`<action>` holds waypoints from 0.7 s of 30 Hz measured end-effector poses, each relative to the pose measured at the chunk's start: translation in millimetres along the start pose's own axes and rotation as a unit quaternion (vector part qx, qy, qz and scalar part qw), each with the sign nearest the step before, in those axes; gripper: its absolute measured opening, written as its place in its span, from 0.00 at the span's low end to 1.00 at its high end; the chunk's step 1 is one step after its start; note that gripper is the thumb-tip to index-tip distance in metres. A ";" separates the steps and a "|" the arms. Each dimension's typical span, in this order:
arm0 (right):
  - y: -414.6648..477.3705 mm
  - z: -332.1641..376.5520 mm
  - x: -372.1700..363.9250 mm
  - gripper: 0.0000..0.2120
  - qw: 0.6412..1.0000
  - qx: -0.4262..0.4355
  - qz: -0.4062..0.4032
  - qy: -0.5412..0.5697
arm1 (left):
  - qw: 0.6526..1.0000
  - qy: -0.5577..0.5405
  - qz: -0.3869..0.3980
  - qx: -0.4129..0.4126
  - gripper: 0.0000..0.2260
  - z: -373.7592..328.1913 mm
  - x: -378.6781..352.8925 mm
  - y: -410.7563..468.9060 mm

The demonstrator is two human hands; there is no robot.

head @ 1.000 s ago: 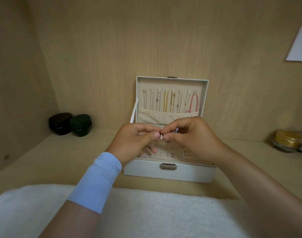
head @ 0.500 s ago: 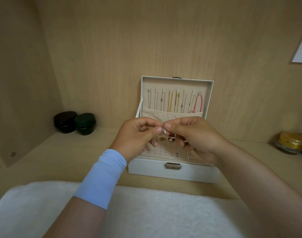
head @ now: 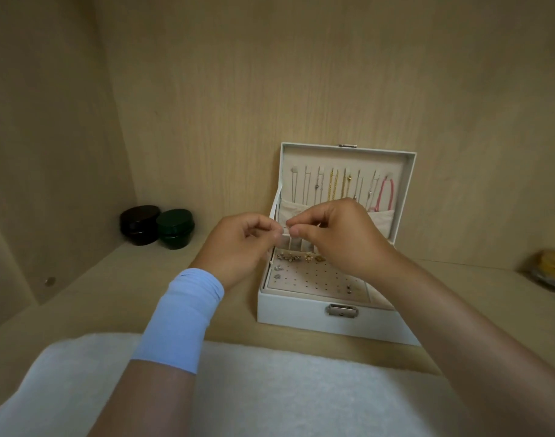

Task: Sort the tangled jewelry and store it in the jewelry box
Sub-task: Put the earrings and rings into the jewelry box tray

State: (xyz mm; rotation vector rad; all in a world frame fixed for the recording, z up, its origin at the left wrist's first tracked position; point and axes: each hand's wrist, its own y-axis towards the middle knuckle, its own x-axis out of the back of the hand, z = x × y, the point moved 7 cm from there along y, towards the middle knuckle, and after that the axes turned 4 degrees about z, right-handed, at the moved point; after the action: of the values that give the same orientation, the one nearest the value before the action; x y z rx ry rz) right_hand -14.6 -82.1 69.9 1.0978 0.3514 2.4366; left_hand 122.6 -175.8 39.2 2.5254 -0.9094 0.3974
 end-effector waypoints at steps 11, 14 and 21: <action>-10.3 -13.9 -34.4 0.06 0.961 -0.008 0.036 -0.273 | 0.972 0.217 0.089 0.014 0.05 19.9 -11.7 1.9; -10.5 -9.7 -35.9 0.05 0.954 0.019 0.036 -0.298 | 0.969 0.228 0.091 0.009 0.05 18.3 -12.6 2.3; -10.3 -12.3 -34.6 0.07 0.959 0.024 0.116 -0.257 | 0.970 0.229 0.084 -0.015 0.04 14.3 -14.6 2.0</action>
State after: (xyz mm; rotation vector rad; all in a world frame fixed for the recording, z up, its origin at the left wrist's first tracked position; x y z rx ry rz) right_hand -0.6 -90.8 35.5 1.8197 0.1170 2.2221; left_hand 112.1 -176.2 21.6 2.1918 -0.9317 0.9638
